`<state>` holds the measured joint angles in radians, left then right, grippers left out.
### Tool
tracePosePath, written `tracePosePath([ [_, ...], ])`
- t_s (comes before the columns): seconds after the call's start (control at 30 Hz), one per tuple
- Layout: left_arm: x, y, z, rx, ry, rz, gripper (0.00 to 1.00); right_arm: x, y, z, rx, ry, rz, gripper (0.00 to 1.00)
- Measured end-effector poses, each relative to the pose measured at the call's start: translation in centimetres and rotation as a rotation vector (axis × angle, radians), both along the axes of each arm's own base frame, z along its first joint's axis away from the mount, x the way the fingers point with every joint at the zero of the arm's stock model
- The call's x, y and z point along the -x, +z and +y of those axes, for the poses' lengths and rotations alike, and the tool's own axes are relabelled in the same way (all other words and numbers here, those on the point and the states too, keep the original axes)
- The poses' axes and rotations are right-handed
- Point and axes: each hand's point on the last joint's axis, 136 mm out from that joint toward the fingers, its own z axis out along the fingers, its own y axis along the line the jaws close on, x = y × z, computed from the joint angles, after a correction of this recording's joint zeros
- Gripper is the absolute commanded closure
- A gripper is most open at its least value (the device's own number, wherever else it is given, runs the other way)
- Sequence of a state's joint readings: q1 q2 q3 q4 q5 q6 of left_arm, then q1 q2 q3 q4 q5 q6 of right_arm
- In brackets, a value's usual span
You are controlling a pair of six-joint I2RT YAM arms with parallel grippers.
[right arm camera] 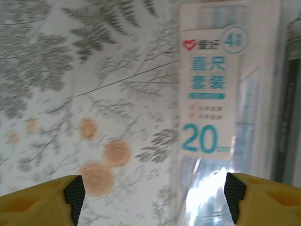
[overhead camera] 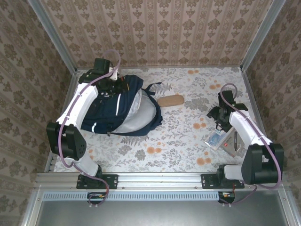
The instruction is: Pack books, pencil case, and school supplies into a backpack
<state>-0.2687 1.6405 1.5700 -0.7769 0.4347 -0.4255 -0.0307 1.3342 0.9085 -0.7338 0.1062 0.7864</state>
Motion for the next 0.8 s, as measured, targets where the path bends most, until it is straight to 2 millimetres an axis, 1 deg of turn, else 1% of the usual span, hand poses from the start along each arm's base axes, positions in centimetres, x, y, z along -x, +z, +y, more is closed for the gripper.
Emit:
tracePosePath([
  [0.07, 0.0, -0.1, 0.0, -0.001, -0.002, 0.001, 1.0, 0.0, -1.1, -0.4, 0.004, 0.002, 0.041, 0.19],
  [0.13, 0.0, -0.1, 0.0, -0.002, -0.002, 0.001, 1.0, 0.0, -2.7, -0.6, 0.004, 0.015, 0.092, 0.19],
  [0.23, 0.0, -0.1, 0.0, -0.001, -0.002, 0.0, 1.0, -0.1, -5.1, -0.2, -0.02, 0.048, 0.169, 0.2],
  [0.3, 0.0, -0.1, 0.0, -0.001, -0.002, 0.0, 1.0, -0.3, -6.4, 0.3, -0.044, 0.069, 0.202, 0.22],
  [0.37, 0.0, -0.1, 0.0, -0.002, -0.002, -0.001, 1.0, -0.4, -7.0, 0.5, -0.048, 0.089, 0.227, 0.22],
  [0.47, 0.0, -0.1, 0.0, -0.002, -0.003, -0.001, 1.0, -0.9, -6.8, 1.4, -0.049, 0.133, 0.221, 0.23],
  [0.57, 0.0, -0.1, 0.0, -0.002, -0.003, -0.002, 1.0, -1.2, -6.8, 3.0, -0.037, 0.205, 0.221, 0.24],
  [0.6, 0.0, -0.1, 0.0, -0.001, -0.003, -0.001, 1.0, -1.2, -6.8, 3.8, -0.031, 0.237, 0.219, 0.24],
  [0.67, 0.0, -0.1, 0.0, -0.001, -0.003, -0.001, 1.0, -1.4, -6.8, 5.6, -0.022, 0.304, 0.219, 0.24],
  [0.73, 0.0, -0.1, 0.0, 0.0, -0.006, -0.003, 1.0, -1.5, -6.7, 8.2, -0.016, 0.394, 0.217, 0.24],
  [0.8, 0.0, -0.1, 0.0, 0.002, -0.007, -0.002, 1.0, -1.6, -6.6, 10.3, -0.02, 0.461, 0.212, 0.23],
])
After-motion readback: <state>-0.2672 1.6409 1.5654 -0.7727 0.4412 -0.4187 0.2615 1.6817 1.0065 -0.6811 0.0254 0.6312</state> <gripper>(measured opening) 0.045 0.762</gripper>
